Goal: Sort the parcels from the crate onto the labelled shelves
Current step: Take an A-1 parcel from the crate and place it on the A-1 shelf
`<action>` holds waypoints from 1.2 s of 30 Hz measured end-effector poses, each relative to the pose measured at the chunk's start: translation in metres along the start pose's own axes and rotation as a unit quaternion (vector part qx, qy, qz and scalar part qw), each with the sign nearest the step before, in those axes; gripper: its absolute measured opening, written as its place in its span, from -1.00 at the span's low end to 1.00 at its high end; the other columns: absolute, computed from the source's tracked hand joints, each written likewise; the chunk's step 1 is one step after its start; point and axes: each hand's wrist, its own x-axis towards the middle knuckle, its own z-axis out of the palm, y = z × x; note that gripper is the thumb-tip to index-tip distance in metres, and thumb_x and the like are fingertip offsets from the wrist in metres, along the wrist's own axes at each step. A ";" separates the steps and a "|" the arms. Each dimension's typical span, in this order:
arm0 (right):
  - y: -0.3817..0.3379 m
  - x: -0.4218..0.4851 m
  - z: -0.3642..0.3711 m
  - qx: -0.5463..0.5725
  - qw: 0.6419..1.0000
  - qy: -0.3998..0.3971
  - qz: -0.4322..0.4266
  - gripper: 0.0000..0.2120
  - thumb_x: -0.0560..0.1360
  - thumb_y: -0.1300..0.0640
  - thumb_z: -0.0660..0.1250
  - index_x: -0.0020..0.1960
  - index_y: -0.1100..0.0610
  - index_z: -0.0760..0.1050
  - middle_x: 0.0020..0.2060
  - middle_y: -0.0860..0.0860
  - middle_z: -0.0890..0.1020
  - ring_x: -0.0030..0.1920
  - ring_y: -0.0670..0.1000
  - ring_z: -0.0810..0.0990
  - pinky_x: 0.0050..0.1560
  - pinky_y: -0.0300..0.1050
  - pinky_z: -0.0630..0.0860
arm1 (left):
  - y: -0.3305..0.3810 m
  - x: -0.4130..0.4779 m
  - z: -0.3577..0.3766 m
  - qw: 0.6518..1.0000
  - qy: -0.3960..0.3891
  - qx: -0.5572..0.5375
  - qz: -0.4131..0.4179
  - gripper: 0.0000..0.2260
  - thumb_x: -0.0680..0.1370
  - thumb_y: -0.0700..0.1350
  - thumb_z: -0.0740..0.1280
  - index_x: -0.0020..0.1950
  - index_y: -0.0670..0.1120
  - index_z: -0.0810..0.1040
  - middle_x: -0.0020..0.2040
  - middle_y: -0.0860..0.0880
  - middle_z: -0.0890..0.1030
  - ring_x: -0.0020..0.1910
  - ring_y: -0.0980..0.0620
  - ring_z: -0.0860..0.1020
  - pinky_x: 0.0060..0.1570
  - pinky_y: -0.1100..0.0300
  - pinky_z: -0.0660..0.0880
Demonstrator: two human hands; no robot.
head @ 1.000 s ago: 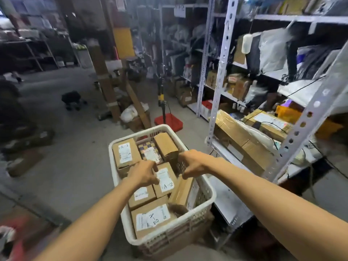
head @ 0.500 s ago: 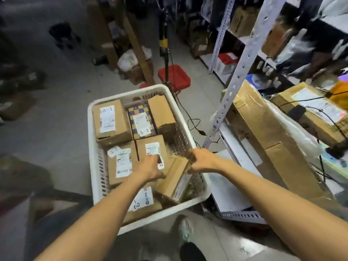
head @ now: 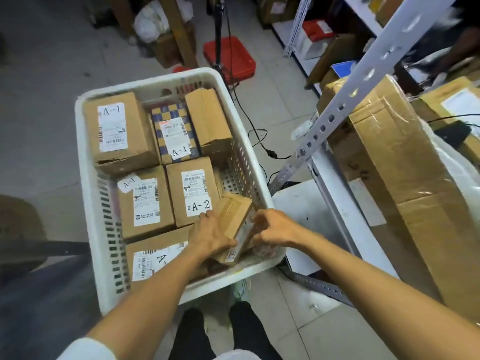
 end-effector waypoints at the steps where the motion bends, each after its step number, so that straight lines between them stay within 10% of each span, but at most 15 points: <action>1: 0.002 -0.002 -0.002 -0.001 1.000 0.001 0.003 -0.64 0.31 0.12 0.46 0.05 0.05 0.44 -0.07 -0.01 0.57 -0.10 -0.03 0.55 -0.22 -0.25 0.48 | -0.002 -0.002 -0.001 1.000 0.010 -0.016 -0.001 -0.11 0.21 0.20 0.54 0.35 -0.19 0.25 0.20 -0.15 0.46 0.17 -0.13 0.47 0.13 0.03 0.47; 11: -0.041 -0.035 -0.047 -0.059 0.996 0.063 -0.009 -0.62 0.36 0.16 0.38 0.15 0.22 0.47 0.04 0.13 0.56 0.01 0.11 0.55 -0.02 0.04 0.53 | -0.036 -0.036 -0.105 0.911 -0.028 -0.411 -0.017 -0.34 0.27 -0.06 0.59 0.27 -0.11 0.39 -0.06 0.05 0.61 -0.15 0.17 0.58 -0.26 0.28 0.52; 21: -0.106 -0.130 -0.034 -0.107 0.980 0.169 0.014 -0.73 0.38 0.18 0.32 -0.30 0.13 0.20 -0.37 0.08 0.29 -0.38 0.03 0.23 -0.38 -0.05 0.14 | -0.060 -0.093 -0.172 0.893 -0.058 -0.434 0.100 -0.36 0.25 -0.09 0.53 0.29 -0.19 0.46 0.14 -0.14 0.61 0.13 -0.13 0.56 0.06 -0.16 0.55; 26: -0.108 -0.186 0.002 -0.107 0.978 0.155 0.089 -0.60 0.45 0.11 0.33 0.22 0.28 0.42 0.11 0.22 0.56 0.08 0.21 0.56 0.05 0.12 0.55 | -0.073 -0.131 -0.159 0.898 -0.124 -0.394 0.147 -0.32 0.19 -0.03 0.55 0.28 -0.15 0.48 0.07 -0.11 0.66 0.07 -0.11 0.61 0.02 -0.17 0.57; 36: -0.081 -0.297 0.061 -0.048 0.964 0.229 0.128 -0.48 0.46 0.09 0.38 0.27 0.40 0.38 0.18 0.33 0.50 0.16 0.29 0.50 0.17 0.19 0.46 | -0.052 -0.208 -0.116 0.871 -0.253 -0.342 0.247 -0.23 0.14 -0.04 0.62 0.29 -0.18 0.45 0.04 -0.15 0.68 0.01 -0.15 0.66 -0.09 -0.08 0.61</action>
